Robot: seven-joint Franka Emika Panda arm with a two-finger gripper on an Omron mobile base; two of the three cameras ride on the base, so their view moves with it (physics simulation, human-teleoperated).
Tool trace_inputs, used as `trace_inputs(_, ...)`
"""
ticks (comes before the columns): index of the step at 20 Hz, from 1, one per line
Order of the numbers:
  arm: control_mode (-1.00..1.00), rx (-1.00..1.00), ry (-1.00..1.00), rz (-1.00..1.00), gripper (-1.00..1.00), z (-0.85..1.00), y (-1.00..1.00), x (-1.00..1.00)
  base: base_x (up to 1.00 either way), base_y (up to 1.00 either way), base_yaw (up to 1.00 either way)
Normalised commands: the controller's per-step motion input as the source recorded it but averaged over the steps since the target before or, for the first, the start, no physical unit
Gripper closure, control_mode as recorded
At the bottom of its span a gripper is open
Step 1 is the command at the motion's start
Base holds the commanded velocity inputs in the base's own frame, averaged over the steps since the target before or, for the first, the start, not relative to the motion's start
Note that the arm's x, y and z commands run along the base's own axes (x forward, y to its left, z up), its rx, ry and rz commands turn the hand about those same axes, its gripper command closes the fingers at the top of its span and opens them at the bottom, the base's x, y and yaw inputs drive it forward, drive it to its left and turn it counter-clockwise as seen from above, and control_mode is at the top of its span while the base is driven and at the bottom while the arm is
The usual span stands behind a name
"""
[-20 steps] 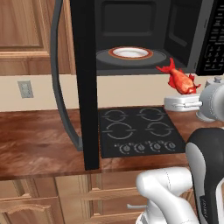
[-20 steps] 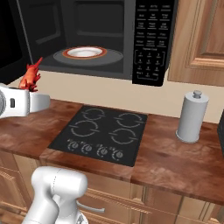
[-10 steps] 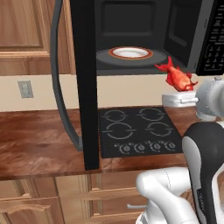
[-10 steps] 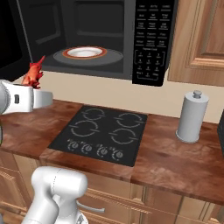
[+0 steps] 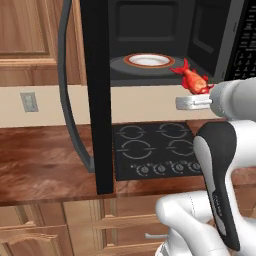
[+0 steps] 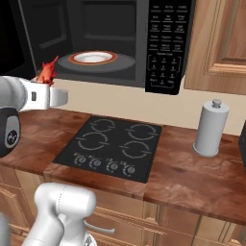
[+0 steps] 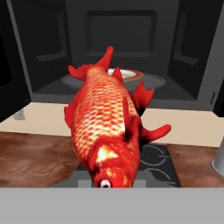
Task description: Transport the fish from the fridge to the microwave and turn on the microwave.
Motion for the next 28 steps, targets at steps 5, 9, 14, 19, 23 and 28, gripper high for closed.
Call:
trace_inputs(5,-1.00,0.00,0.02,-0.02,1.00,0.00,0.00,0.59,0.00,0.00,0.00)
trace_inputs(9,-1.00,0.00,0.05,-0.03,1.00,0.00,0.00,0.58,0.00,0.00,0.00)
trace_inputs(14,-1.00,0.01,0.06,-0.03,1.00,0.00,0.00,0.60,0.00,0.00,0.00)
trace_inputs(19,-1.00,0.00,0.06,-0.03,1.00,0.00,0.00,0.63,0.00,0.00,0.00)
trace_inputs(23,-1.00,0.00,0.04,-0.04,1.00,0.00,-0.03,0.67,0.00,0.00,0.00)
trace_inputs(28,-1.00,0.00,0.00,-0.04,1.00,0.00,-0.05,0.69,0.00,0.00,0.00)
